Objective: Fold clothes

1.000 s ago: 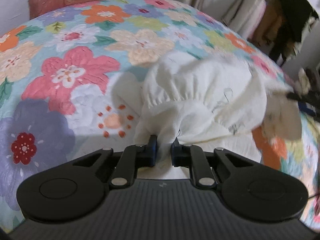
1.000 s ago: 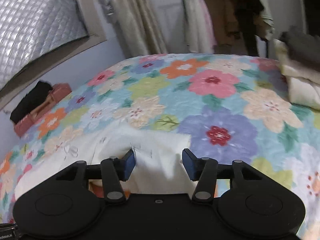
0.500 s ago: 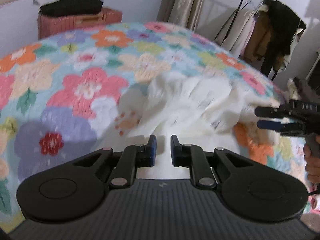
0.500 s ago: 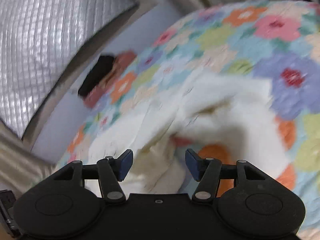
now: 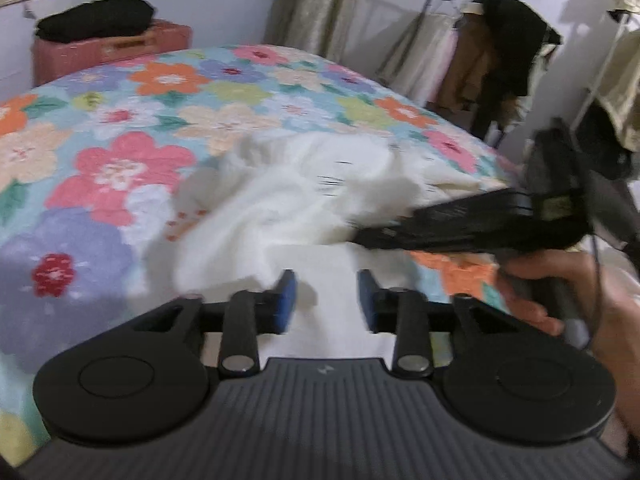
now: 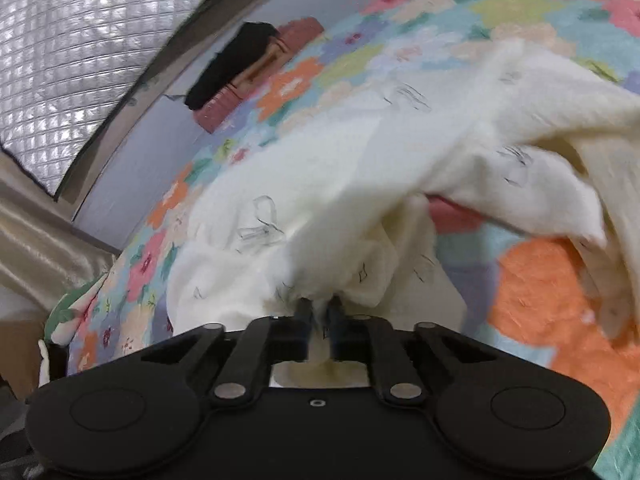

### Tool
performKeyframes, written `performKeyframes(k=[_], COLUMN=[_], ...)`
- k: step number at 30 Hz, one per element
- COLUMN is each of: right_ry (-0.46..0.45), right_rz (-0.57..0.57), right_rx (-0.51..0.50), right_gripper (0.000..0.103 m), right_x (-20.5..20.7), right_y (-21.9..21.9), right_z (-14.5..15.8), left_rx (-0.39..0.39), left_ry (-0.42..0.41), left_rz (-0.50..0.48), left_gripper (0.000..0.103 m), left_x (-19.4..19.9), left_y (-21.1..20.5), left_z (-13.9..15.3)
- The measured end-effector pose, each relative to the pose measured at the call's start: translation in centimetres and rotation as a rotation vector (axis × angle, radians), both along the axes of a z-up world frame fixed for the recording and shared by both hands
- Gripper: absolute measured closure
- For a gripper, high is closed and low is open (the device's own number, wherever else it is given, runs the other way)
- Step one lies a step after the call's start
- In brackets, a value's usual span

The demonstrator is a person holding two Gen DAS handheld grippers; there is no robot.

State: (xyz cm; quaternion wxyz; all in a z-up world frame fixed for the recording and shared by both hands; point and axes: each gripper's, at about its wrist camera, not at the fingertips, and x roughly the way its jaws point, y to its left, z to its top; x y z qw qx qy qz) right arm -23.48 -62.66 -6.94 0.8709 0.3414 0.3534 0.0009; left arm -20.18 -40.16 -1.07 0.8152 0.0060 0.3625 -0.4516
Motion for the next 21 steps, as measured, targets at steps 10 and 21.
performKeyframes(k=[10, 21], right_ry=[-0.266, -0.237], right_rz=[0.090, 0.000], right_rx=[0.184, 0.219], right_gripper=[0.095, 0.091], right_x=[-2.1, -1.1], right_y=[2.3, 0.6], right_z=[4.2, 2.6], left_rx=[0.014, -0.005], left_ry=[0.002, -0.066], left_rz=[-0.033, 0.113], left_gripper=[0.028, 0.102], left_x=[-0.1, 4.8], left_y=[-4.1, -2.2], left_z=[0.3, 1.4])
